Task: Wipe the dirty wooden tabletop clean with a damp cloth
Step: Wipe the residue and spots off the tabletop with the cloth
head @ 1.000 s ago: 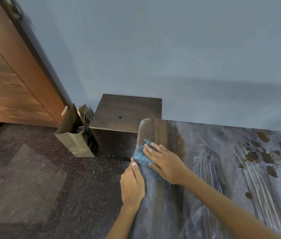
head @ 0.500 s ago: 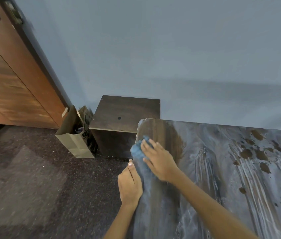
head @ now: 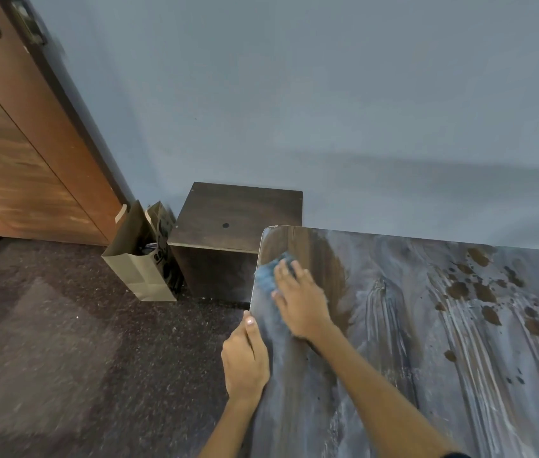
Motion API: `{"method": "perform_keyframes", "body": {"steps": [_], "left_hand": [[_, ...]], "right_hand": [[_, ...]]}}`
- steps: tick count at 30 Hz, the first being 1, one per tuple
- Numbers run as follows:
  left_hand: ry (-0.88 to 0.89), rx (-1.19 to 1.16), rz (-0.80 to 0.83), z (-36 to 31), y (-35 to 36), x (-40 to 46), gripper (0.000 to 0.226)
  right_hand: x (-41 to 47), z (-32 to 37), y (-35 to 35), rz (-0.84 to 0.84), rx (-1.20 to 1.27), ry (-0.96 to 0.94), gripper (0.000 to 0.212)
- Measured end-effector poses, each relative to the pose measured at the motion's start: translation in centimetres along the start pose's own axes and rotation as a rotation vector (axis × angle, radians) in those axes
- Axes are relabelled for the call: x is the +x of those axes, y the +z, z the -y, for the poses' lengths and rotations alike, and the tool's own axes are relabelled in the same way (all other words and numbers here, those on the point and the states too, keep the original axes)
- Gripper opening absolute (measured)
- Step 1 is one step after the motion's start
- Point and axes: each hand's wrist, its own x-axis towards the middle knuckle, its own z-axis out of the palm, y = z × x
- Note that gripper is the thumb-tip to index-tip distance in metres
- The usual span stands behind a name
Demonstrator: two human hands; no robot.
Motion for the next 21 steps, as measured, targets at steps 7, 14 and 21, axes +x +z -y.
{"method": "perform_keyframes", "body": {"steps": [7,14,21], "left_hand": [[-0.002,0.011,0.003,0.2,-0.8,-0.8,0.070],[-0.023,-0.005,-0.002,0.1,-1.3,-1.4,0.072],[-0.071,-0.034,-0.047,0.2,-1.7,-1.7,0.072]], "right_hand": [[-7.5,-4.1,-0.4,0.113,-0.151,-0.285,0.054],[1.4,-0.8,-0.7,0.008,-0.025,0.164,0.052],[-5.3,1.6,0.4,0.086,-0.050,-0.369,0.050]]}}
